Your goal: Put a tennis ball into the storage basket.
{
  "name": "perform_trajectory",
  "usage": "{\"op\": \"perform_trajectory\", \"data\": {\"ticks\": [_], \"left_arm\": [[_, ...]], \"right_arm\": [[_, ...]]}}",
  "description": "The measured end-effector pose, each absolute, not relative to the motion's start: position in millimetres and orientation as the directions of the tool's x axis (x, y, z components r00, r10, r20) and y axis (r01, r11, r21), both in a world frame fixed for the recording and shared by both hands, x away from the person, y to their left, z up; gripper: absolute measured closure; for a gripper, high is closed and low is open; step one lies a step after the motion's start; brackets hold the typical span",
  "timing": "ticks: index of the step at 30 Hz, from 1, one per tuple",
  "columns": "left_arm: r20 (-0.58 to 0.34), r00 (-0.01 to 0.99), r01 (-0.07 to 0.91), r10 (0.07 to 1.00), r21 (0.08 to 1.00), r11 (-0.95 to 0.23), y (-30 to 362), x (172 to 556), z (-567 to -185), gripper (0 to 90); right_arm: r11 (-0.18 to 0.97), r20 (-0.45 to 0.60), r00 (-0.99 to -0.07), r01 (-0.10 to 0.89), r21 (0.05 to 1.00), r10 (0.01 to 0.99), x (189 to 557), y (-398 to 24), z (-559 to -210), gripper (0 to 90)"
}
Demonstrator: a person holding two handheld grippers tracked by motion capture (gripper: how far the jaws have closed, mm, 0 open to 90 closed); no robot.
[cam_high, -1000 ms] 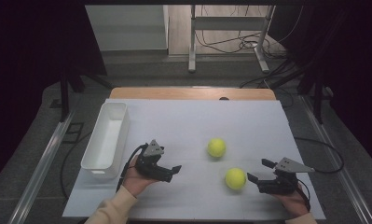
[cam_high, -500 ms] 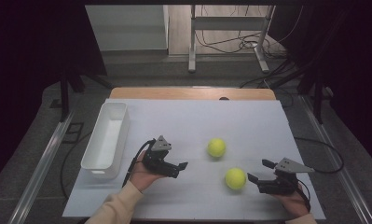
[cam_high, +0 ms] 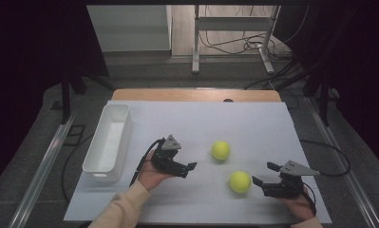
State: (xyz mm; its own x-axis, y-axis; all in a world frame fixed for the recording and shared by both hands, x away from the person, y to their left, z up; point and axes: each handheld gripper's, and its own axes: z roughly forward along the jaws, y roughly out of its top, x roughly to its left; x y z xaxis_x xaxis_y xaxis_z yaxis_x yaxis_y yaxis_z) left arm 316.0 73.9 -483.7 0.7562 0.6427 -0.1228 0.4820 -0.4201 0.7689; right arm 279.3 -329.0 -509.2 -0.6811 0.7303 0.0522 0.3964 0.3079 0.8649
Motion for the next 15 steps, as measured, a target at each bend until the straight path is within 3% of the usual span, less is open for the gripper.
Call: {"op": "perform_trajectory", "data": {"ticks": [15], "left_arm": [[-0.123, 0.762, 0.487, 0.635, 0.756, -0.438, 62.7, 326.2, -486.4, 4.7]], "right_arm": [[0.309, 0.053, -0.68, 0.399, 0.863, 0.731, 279.1, -329.0, -509.6, 14.5]]}}
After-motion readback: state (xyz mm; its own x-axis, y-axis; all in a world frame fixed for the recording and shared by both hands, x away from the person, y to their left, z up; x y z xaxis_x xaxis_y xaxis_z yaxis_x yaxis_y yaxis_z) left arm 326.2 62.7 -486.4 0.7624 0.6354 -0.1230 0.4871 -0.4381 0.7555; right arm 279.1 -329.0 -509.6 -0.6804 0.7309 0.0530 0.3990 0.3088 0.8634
